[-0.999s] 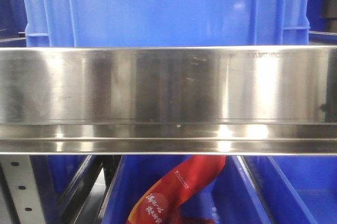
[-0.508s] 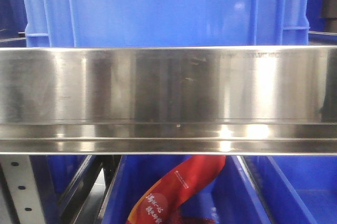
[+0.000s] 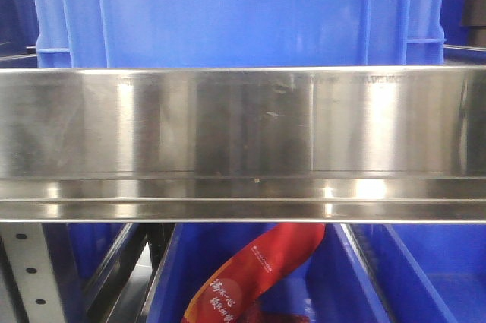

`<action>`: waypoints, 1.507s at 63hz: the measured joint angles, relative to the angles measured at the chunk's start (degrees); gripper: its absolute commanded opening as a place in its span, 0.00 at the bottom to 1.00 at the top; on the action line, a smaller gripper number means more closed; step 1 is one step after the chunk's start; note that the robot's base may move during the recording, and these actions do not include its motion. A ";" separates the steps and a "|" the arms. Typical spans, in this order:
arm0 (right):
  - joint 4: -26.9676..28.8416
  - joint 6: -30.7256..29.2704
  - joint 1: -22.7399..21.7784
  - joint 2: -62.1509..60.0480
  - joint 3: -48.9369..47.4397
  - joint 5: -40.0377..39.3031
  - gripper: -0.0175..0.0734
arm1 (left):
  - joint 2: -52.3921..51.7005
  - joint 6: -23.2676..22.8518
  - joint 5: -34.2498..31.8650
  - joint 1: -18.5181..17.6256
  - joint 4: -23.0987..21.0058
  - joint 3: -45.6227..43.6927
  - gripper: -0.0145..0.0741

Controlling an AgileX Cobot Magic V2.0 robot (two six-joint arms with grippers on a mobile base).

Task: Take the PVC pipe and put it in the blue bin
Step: 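Open the right gripper to drop its white clamp into the bin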

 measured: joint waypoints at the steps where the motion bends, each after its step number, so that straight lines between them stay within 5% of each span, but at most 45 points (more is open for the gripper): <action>1: -0.05 0.00 0.00 -0.66 0.39 0.00 0.01 | -0.32 0.00 0.38 0.55 0.00 0.00 0.04; 16: -0.38 0.00 0.00 -9.15 8.98 -1.49 0.01 | -7.23 -0.66 6.72 10.09 0.15 0.00 0.04; 29: -0.49 0.00 0.00 -17.06 15.68 -2.82 0.01 | -11.71 -0.80 12.85 14.58 0.05 0.00 0.04; 95: -0.81 0.00 0.00 -25.40 25.23 -1.07 0.01 | -20.12 -1.92 14.39 14.99 -2.31 6.86 0.04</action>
